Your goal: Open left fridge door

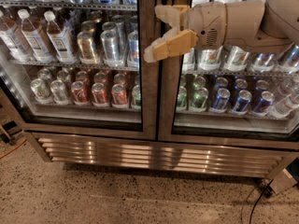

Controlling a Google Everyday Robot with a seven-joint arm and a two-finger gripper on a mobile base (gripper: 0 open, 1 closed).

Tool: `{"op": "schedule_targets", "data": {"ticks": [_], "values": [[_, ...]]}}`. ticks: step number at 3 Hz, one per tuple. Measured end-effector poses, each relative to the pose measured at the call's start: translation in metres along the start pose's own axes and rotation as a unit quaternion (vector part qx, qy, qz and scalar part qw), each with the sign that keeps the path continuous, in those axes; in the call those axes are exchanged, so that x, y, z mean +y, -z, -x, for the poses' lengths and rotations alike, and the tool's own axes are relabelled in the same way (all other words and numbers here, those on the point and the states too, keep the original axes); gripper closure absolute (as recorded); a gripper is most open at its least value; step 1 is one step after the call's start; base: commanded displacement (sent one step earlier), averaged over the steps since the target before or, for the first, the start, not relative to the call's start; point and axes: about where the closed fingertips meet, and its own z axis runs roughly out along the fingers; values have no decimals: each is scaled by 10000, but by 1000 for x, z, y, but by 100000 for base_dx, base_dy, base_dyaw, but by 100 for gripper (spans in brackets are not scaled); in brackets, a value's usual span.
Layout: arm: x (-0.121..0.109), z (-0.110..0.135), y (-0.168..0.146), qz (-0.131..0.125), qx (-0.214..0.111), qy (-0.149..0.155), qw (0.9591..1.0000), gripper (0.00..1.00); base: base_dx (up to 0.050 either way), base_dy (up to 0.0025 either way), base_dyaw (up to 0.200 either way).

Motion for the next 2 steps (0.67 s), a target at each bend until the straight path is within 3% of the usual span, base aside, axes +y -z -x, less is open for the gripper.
{"op": "schedule_targets", "data": {"ticks": [1,2], "values": [[-3,5,1,-257,-164,-56,9995,0,0,0,0],[-3,5,1,-257,-164,-56,9995,0,3737,249,13162]]}}
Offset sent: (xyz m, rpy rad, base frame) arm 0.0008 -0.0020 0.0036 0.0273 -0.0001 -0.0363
